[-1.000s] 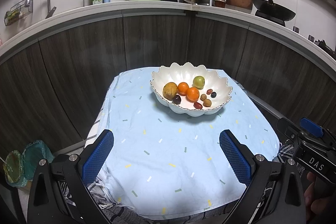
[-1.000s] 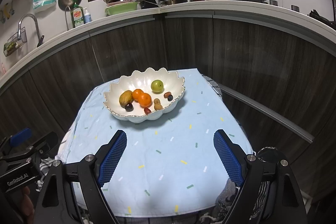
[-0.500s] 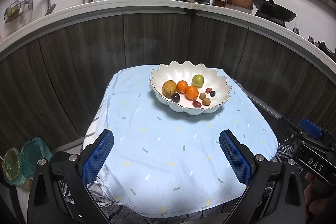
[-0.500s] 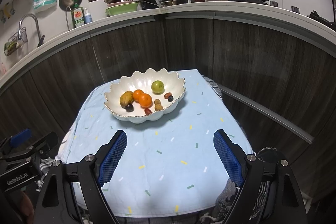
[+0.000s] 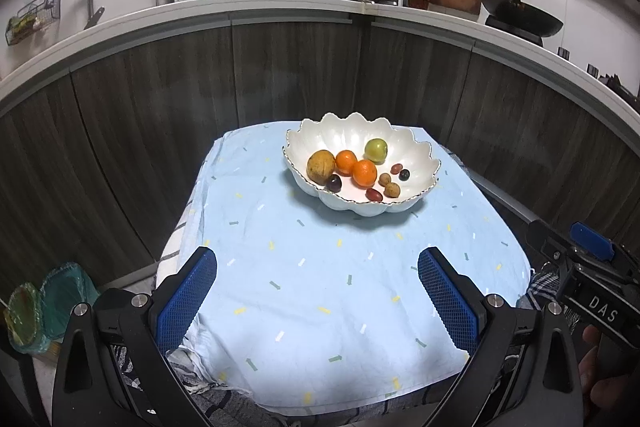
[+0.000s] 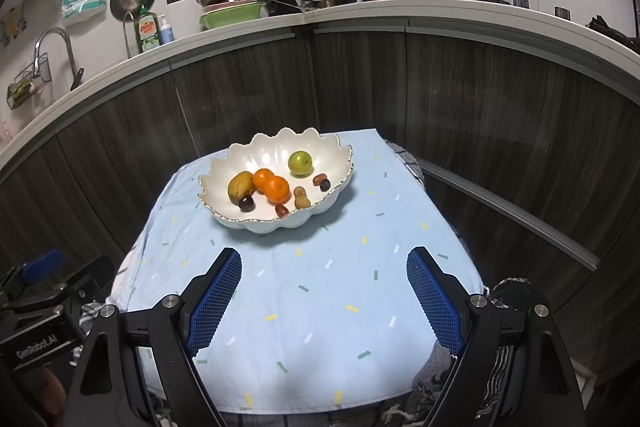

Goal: Organize fruits

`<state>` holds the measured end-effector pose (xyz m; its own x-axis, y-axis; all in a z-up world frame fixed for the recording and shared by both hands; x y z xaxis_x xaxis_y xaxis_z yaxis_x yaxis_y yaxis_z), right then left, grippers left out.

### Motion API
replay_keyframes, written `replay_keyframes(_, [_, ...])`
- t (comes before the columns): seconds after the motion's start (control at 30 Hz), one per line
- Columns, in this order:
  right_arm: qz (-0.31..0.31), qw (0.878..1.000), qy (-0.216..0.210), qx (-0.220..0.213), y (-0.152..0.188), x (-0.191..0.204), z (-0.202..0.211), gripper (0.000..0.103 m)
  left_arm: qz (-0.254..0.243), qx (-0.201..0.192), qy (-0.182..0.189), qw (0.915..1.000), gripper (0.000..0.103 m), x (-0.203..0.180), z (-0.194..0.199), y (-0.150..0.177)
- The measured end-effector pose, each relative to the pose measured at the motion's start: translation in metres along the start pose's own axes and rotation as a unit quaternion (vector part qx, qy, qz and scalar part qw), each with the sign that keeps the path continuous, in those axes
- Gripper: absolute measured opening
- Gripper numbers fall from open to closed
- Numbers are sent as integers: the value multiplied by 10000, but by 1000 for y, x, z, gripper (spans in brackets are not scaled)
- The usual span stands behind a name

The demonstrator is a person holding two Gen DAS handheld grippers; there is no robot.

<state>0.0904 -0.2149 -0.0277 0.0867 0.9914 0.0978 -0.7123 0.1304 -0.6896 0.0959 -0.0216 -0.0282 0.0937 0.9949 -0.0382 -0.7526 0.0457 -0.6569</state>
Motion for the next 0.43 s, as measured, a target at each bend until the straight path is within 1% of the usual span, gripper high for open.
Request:
replay_keyframes(0.17, [-47,10000,18,12,1,2,0,85,-73,-176,-24,9998,102,-2,3,-4])
replay_keyframes(0.27, [-50,10000,21,27,2,2,-1,85,-70,-174,-18,9998,102,-2,1,-5])
replay_keyframes(0.33, [-43,10000,45,34,2,3,-2,85,-63,-245,-1,9997,102,-2,1,-6])
replay_keyframes(0.43, [-57,9999,68,68,2,3,-6,85,-23,-260,-98,9996,103,1,0,-8])
Point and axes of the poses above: each gripper's, at about its wrist camera, not at the fingertips, and z roughly against the way its jaws point, x to its left, y to its underside, the point moved 10 cm from there along -z, roughly the way its jaws point, and after that the axes turned 10 degrees about x, right-handed, at the moved point
